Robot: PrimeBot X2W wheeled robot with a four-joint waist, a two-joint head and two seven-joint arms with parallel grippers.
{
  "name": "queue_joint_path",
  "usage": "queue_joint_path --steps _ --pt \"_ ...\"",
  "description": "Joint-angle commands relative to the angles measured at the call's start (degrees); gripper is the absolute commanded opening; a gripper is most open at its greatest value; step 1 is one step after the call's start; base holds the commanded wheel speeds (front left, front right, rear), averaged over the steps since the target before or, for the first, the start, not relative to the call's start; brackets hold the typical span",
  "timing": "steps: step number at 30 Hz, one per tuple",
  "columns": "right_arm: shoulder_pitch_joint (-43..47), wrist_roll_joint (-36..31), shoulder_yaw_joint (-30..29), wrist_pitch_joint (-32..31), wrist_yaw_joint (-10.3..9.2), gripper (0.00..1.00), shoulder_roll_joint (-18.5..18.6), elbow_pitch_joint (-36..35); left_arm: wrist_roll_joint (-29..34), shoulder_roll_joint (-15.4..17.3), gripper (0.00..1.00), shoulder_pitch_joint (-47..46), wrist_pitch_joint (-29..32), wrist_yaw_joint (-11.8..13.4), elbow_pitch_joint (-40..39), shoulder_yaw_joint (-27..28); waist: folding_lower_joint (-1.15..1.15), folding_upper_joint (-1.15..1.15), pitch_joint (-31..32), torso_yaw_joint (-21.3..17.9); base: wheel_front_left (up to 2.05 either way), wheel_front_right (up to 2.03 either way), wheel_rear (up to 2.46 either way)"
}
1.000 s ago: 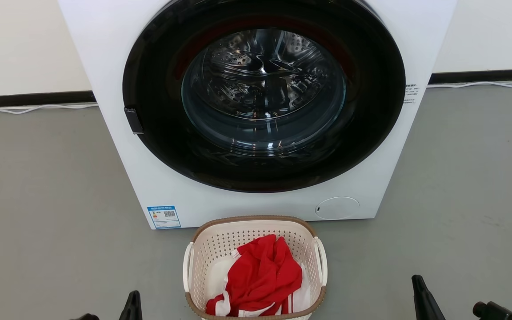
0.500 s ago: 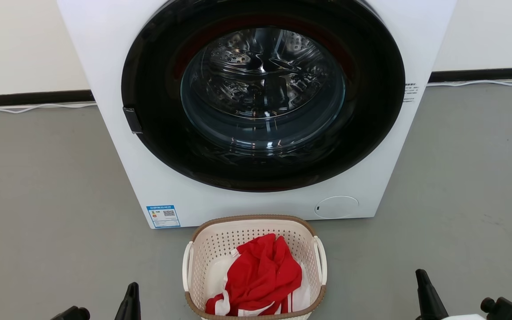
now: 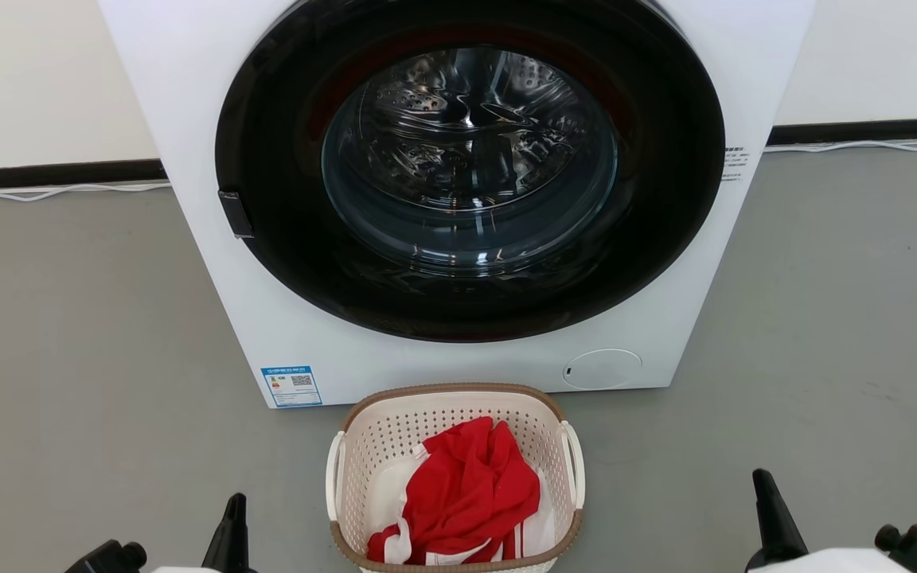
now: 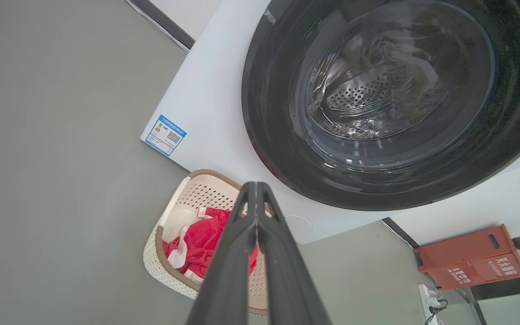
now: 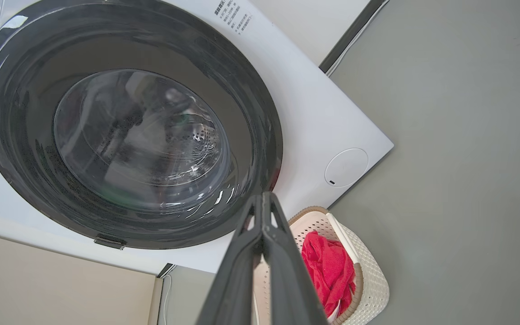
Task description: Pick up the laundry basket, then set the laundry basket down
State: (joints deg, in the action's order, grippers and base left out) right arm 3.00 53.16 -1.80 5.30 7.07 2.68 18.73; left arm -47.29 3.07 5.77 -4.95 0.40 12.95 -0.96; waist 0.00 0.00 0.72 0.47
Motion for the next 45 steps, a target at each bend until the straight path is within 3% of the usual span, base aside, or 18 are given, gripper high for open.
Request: queue_joint_path --steps 1,45 --pt "-3.4 1.8 0.2 -0.7 0.2 0.0 0.4 -2.0 -2.0 0.1 0.0 -3.4 0.4 -0.9 -1.2 1.3 0.0 0.0 0.0 0.0 0.0 0.0 0.0" --pt "-7.2 26.8 -2.8 -7.9 0.35 0.0 0.5 -3.8 -30.6 0.0 0.0 -9.1 7.7 -5.6 0.3 5.4 0.0 0.0 -0.6 -0.3 0.0 0.0 0.0"
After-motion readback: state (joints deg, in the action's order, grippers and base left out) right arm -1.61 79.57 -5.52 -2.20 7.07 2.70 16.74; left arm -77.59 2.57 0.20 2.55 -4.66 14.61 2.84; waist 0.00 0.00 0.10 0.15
